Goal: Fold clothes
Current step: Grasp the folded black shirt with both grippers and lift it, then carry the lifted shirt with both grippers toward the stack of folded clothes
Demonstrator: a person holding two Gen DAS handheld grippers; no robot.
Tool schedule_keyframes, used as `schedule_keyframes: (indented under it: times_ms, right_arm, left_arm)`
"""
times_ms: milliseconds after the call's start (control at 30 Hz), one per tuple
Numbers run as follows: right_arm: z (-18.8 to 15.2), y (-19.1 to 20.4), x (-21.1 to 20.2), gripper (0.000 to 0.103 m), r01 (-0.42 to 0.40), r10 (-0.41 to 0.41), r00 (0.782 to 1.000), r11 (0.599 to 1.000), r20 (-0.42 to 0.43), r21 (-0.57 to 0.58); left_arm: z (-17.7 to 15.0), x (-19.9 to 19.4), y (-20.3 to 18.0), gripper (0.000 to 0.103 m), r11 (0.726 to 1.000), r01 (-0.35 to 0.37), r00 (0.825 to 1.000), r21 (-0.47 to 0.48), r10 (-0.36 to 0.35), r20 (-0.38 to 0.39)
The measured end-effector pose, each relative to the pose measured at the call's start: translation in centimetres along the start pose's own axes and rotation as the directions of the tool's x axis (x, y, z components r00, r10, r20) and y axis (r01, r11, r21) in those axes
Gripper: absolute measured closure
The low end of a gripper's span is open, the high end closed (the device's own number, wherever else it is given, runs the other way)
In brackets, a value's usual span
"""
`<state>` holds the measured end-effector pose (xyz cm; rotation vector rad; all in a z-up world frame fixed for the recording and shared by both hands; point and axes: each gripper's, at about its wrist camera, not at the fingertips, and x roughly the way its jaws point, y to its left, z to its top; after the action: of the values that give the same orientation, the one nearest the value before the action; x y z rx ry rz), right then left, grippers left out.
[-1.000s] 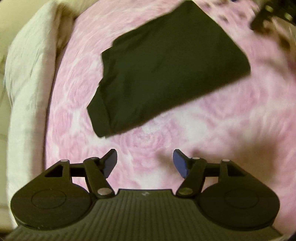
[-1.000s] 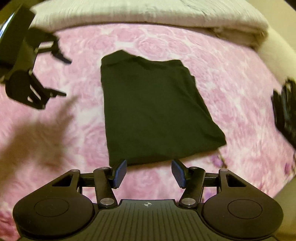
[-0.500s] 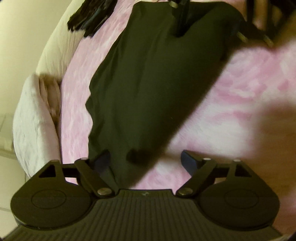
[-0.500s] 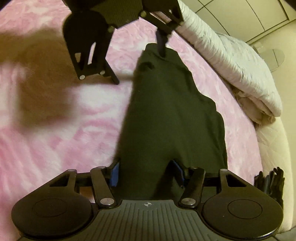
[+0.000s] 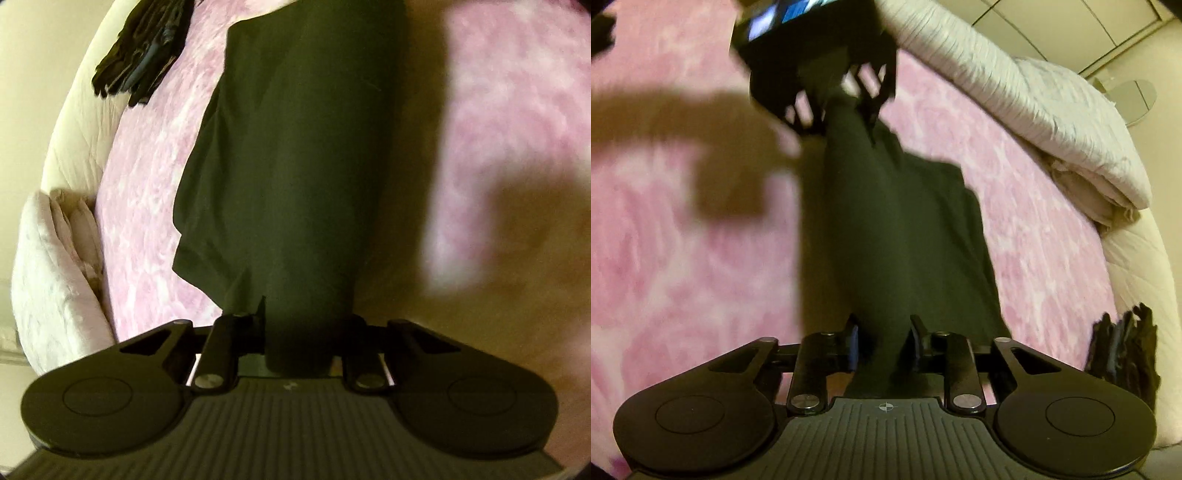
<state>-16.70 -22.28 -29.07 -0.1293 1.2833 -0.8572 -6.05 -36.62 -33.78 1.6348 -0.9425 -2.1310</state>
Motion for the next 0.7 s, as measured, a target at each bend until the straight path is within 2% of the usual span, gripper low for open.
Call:
schedule_keyframes:
  times_ms: [67, 100, 267, 333, 367, 400, 500, 700]
  right_arm:
    - [-0.1, 1.6, 1.3, 0.049, 0.042, -0.043, 0.999, 0.999, -0.022, -0.006]
    - [-0.1, 2.4, 2.1, 0.046, 0.063, -0.063, 0.998, 0.998, -0.03, -0.013]
    - [0.7, 5.3, 5.9, 0.045, 0.153, -0.155, 0.988, 0.986, -0.027, -0.067]
    - [0.9, 4.7, 6.9, 0.046, 0.18, -0.182, 0.983, 0.982, -0.035, -0.055]
    - [0.8, 3.9, 6.8, 0.057, 0.169, -0.171, 0.984, 0.985, -0.048, -0.026]
    - [0.8, 3.1, 6.6, 0.077, 0.146, -0.145, 0.988, 0.989, -0.058, -0.003]
    - [0.4, 1.2, 4.6, 0.082, 0.116, -0.117, 0.992, 0.993, -0.052, -0.021]
    - [0.4, -3.2, -1.2, 0.083, 0.055, -0.057, 0.997, 0.997, -0.051, -0.047]
  left_arm:
    - [0.2, -0.3, 0.0, 0.088, 1.0, 0.013, 1.0, -0.014, -0.013, -0.003]
    - [0.2, -0.4, 0.0, 0.088, 1.0, 0.018, 1.0, -0.02, -0.018, -0.005]
    - [0.6, -0.8, 0.7, 0.089, 0.998, 0.036, 0.999, -0.051, -0.037, -0.016]
    - [0.8, -1.2, 1.2, 0.089, 0.997, 0.034, 0.999, -0.066, -0.036, -0.018]
    - [0.8, -1.5, 1.3, 0.089, 0.997, 0.035, 0.999, -0.071, -0.037, -0.018]
    - [0.9, -2.0, 1.3, 0.089, 0.996, 0.04, 0.999, -0.075, -0.041, -0.017]
    - [1.6, -3.9, 1.8, 0.089, 0.994, 0.064, 0.998, -0.09, -0.066, -0.014]
    - [3.9, -9.3, 3.0, 0.089, 0.985, 0.115, 0.993, -0.131, -0.118, -0.014]
